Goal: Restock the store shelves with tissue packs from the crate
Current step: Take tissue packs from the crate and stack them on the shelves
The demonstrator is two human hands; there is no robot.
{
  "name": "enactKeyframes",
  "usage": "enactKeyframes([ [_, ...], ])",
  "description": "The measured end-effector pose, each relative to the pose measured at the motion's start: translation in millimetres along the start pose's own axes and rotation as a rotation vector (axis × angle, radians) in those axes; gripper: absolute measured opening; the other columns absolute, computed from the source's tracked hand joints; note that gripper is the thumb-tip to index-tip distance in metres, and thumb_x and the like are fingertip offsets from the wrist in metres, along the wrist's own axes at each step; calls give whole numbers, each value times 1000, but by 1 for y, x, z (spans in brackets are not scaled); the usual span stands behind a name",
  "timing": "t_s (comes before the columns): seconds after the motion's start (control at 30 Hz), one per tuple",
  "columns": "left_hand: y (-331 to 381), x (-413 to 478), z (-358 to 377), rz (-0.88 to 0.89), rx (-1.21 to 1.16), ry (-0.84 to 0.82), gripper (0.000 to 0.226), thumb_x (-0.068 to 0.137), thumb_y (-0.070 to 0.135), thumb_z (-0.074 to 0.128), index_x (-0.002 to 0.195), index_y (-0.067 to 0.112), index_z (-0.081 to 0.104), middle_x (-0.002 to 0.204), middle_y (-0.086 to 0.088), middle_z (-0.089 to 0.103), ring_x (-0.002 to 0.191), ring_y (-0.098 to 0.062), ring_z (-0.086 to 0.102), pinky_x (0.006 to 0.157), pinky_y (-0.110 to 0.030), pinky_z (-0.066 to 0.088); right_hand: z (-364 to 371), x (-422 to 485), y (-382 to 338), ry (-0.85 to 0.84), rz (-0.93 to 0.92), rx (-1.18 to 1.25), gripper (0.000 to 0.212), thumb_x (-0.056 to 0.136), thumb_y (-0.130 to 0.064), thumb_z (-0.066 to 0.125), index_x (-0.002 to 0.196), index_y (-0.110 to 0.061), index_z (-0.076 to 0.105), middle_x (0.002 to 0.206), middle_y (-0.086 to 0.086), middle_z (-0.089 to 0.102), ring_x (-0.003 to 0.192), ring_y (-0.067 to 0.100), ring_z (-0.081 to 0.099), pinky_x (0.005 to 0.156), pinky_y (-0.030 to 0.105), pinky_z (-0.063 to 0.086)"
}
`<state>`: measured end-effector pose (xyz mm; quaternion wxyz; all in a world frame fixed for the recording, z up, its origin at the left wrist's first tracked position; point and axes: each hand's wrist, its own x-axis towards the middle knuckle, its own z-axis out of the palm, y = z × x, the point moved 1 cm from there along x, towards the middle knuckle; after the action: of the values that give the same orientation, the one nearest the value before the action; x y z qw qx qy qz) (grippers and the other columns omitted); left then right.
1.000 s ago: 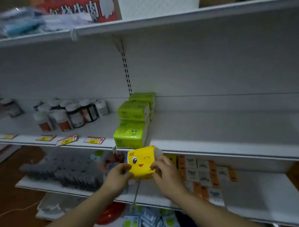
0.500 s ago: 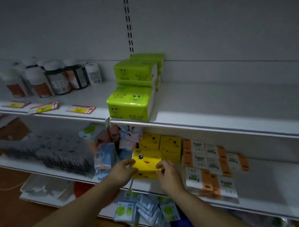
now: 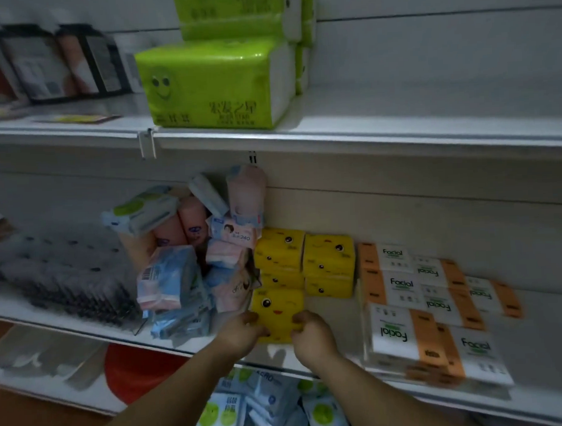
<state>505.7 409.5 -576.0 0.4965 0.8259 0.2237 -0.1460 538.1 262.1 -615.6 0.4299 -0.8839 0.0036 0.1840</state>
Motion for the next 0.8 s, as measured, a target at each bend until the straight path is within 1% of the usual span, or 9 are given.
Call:
enactKeyframes([
  [0.1, 8, 3, -1, 128, 106, -26, 56, 81, 28, 64, 130, 12, 45, 121, 1, 42, 109, -17, 46, 77, -18, 34, 5, 11, 0, -129, 48, 129, 66, 94, -7, 49, 150, -23, 19, 152, 5, 25, 98, 18, 43, 56, 20, 39],
  [0.2, 19, -7, -16, 131, 122, -41, 84, 71, 42, 65, 143, 16, 32, 145, -2, 33, 133, -24, 35, 103, -26, 34, -6, -6, -6, -126, 32, 123, 76, 92, -9, 55, 151, -26, 12, 158, 3, 12, 126, 28, 44, 74, 26, 50],
  [0.3, 39, -37, -33, 116, 222, -76, 71, 88, 25, 62, 147, 15, 25, 153, -5, 25, 139, -23, 29, 108, -28, 28, -39, -48, -20, -107, 41, 95, 72, 92, -17, 58, 150, -21, 17, 155, 3, 19, 121, 24, 49, 82, 26, 47],
  [0.4, 70, -81, -49, 108, 334, -151, 69, 90, 28, 59, 148, 18, 23, 156, -3, 19, 142, -22, 24, 110, -28, 25, -81, -99, -44, -113, 50, 32, 64, 94, -26, 55, 149, -17, 23, 154, 3, 22, 131, 23, 41, 93, 21, 38],
  [0.47, 94, -116, -56, 133, 389, -215, 68, 91, 31, 58, 148, 20, 23, 157, -1, 17, 142, -21, 22, 110, -28, 24, -109, -132, -62, -114, 78, 22, 60, 94, -26, 54, 147, -16, 28, 151, 6, 28, 125, 21, 46, 88, 19, 39],
  [0.57, 132, -172, -62, 210, 468, -310, 67, 92, 35, 55, 148, 23, 22, 157, 0, 16, 142, -21, 24, 108, -28, 26, -148, -179, -88, -73, 108, 67, 59, 90, -26, 56, 145, -17, 35, 136, 8, 44, 96, 18, 55, 68, 21, 47],
  [0.67, 165, -226, -57, 268, 530, -378, 67, 92, 38, 54, 148, 24, 22, 157, 0, 18, 141, -21, 25, 107, -28, 26, -186, -233, -103, -7, 133, 80, 55, 85, -30, 59, 137, -22, 45, 132, 0, 50, 100, 16, 56, 75, 25, 53],
  [0.73, 188, -263, -50, 329, 556, -422, 66, 93, 36, 54, 148, 23, 22, 156, 0, 19, 141, -21, 24, 108, -27, 25, -215, -275, -110, 31, 139, 58, 46, 89, -25, 59, 133, -20, 48, 128, -4, 53, 96, 13, 56, 73, 19, 49],
  [0.8, 207, -298, -38, 389, 570, -454, 64, 93, 31, 54, 148, 21, 23, 156, 0, 21, 142, -20, 24, 109, -25, 24, -245, -318, -107, 76, 159, 21, 46, 90, -25, 58, 135, -18, 48, 132, 1, 54, 106, 17, 56, 82, 21, 44],
])
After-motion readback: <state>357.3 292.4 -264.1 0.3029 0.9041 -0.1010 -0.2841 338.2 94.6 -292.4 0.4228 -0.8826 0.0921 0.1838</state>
